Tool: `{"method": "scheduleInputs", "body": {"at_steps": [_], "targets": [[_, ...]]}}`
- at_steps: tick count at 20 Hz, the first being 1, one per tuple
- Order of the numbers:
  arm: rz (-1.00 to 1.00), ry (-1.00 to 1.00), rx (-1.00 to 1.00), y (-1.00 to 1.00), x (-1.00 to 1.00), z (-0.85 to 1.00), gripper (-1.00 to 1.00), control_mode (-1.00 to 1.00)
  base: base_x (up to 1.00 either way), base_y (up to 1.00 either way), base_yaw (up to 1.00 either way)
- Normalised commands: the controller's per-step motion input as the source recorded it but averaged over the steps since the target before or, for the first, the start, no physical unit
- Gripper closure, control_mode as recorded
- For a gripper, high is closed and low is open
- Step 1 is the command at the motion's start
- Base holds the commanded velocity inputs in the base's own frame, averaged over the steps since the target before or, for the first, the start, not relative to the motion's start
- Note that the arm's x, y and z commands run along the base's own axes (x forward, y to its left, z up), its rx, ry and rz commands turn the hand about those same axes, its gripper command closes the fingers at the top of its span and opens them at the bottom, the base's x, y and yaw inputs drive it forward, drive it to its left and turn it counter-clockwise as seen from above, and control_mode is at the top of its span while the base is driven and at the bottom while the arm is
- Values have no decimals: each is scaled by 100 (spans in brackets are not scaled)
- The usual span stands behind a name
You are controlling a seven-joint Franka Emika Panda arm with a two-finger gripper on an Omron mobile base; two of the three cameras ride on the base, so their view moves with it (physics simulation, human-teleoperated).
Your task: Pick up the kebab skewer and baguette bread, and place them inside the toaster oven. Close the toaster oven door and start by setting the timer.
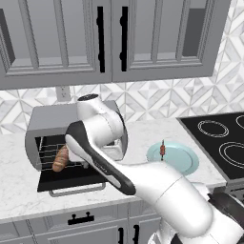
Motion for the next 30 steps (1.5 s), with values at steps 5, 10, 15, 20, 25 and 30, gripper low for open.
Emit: {"method": "scheduleInputs", "body": {"at_steps": [5,10,15,20,25,30], "targets": [[0,0,7,-100,2,0,-100,-100,0,0,0],[0,-1,0,-100,11,0,-100,-100,0,0,0],[0,0,0,-100,7,-15,-100,-100,0,0,0],[-2,2,3,-100,37,-31,-100,-100,0,0,0],[-8,2,1,-98,81,-40,-100,-100,0,0,0],[-6,4,0,-85,82,-57,-100,-100,0,0,0]]}}
